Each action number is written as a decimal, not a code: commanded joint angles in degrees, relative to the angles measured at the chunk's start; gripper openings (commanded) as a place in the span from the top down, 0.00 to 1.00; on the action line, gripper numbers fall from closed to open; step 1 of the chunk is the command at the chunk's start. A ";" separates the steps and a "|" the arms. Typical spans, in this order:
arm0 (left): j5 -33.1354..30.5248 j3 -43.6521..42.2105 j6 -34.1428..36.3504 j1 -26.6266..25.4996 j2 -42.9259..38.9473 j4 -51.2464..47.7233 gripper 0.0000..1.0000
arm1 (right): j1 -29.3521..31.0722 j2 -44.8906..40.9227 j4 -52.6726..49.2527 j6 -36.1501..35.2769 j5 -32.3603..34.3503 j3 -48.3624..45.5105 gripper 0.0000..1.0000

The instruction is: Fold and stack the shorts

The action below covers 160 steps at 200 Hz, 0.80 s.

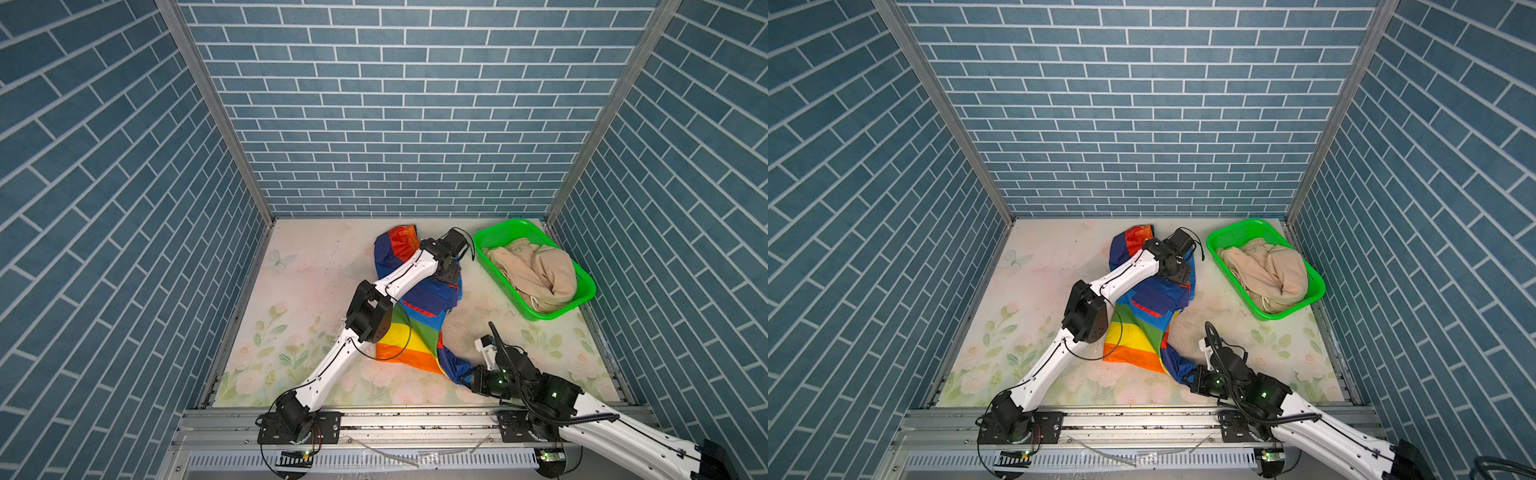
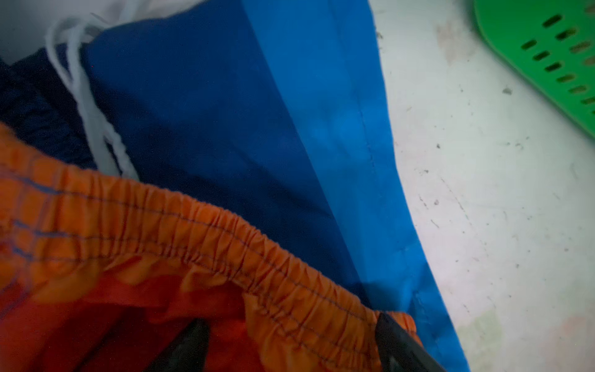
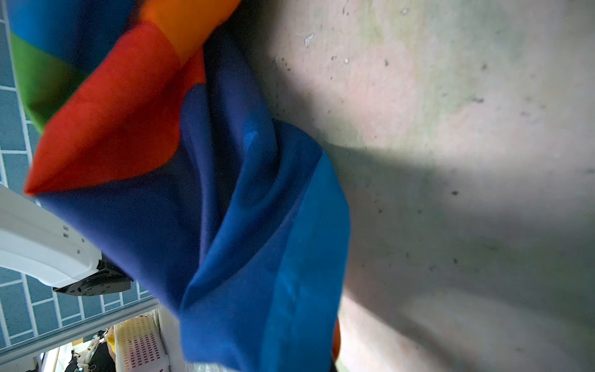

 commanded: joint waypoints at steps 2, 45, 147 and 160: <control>2.50 -0.96 -0.64 -0.11 1.87 -0.01 0.39 | 0.25 0.27 -3.73 1.38 1.37 -2.03 1.00; 8.14 2.43 -1.47 1.54 1.36 -0.86 1.00 | 0.18 0.00 -7.00 1.24 3.84 0.00 1.00; 42.75 -10.44 -17.49 29.49 -30.74 23.37 1.00 | 0.15 22.39 -16.46 -8.37 24.87 17.90 1.00; 44.36 -14.55 -18.80 32.29 -33.83 25.92 1.00 | -0.11 28.10 -20.33 -13.44 31.11 25.13 1.00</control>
